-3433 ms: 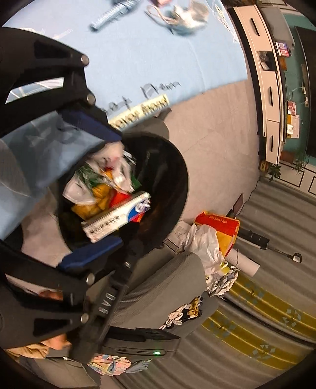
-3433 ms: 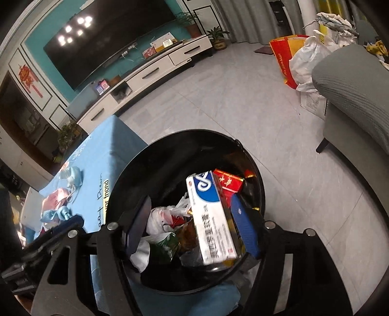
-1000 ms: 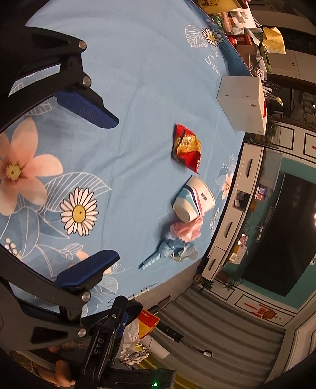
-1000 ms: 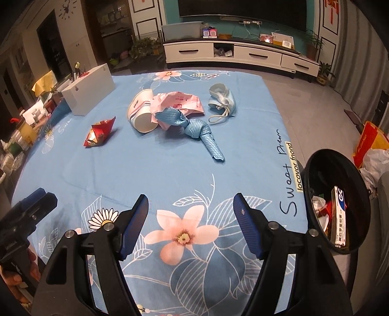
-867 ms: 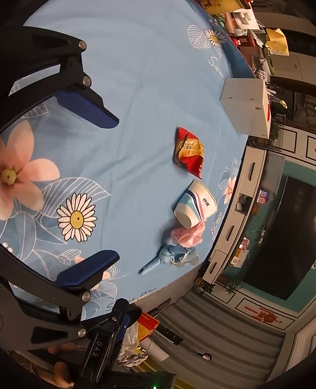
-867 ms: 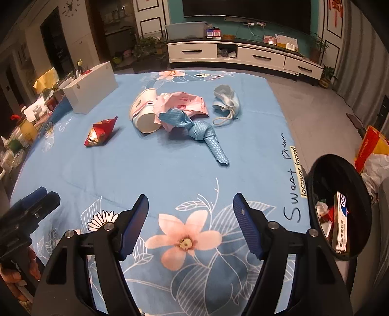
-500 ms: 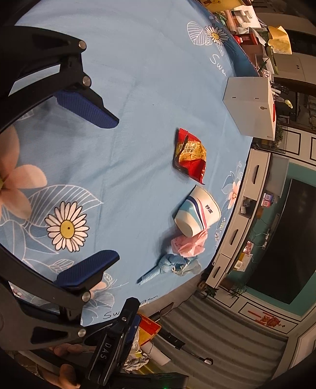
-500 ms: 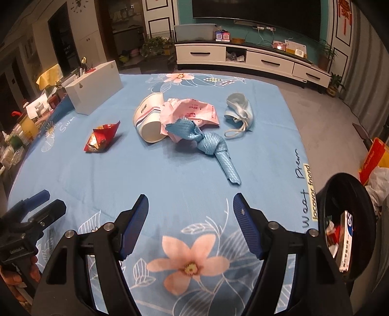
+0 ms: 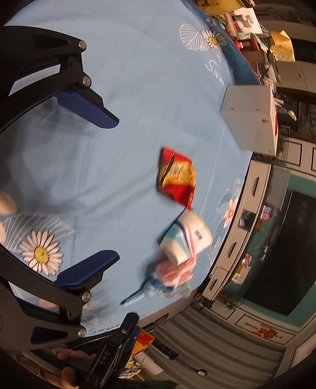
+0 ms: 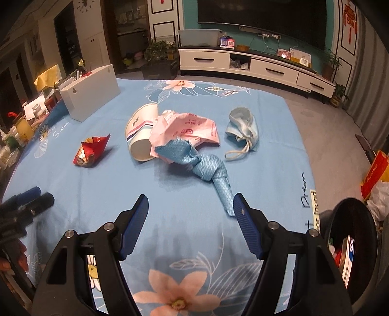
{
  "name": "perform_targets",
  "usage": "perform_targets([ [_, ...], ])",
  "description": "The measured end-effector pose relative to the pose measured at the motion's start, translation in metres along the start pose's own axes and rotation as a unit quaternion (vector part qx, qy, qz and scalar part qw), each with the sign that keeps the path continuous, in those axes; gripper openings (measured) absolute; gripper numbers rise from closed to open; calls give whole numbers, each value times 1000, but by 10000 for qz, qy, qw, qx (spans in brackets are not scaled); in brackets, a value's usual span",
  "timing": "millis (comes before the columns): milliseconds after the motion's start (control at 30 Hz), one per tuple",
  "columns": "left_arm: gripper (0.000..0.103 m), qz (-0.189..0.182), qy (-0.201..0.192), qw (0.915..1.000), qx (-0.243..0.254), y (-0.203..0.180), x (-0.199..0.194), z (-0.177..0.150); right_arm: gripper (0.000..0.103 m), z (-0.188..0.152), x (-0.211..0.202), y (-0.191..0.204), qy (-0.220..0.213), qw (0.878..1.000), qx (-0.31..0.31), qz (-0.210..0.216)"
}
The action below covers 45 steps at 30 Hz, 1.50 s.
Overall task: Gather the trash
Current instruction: 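Move both open tools back over the paper cup and wrappers, then grasp the red chip bag with the left tool while the right tool grasps the blue wrapper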
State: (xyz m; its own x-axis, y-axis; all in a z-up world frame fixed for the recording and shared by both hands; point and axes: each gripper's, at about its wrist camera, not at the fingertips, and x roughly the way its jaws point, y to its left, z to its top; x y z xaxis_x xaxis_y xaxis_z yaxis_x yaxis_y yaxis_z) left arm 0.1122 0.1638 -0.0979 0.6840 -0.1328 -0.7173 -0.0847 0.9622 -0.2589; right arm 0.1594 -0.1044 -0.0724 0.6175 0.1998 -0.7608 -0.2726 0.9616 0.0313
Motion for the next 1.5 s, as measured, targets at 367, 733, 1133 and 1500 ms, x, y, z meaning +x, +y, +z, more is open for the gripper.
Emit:
perform_targets([
  [367, 100, -18, -91, 9999, 128, 18, 30, 47, 71, 20, 48, -7, 26, 9997, -219, -49],
  [733, 100, 279, 314, 9929, 1113, -23, 96, 72, 67, 29, 76, -13, 81, 9997, -166, 154],
  [1133, 54, 246, 512, 9931, 1029, -20, 113, 70, 33, 29, 81, -22, 126, 9998, -140, 62],
  [1500, 25, -431, 172, 9983, 362, -2, 63, 56, 31, 5, 17, -31, -106, 9980, 394, 482],
])
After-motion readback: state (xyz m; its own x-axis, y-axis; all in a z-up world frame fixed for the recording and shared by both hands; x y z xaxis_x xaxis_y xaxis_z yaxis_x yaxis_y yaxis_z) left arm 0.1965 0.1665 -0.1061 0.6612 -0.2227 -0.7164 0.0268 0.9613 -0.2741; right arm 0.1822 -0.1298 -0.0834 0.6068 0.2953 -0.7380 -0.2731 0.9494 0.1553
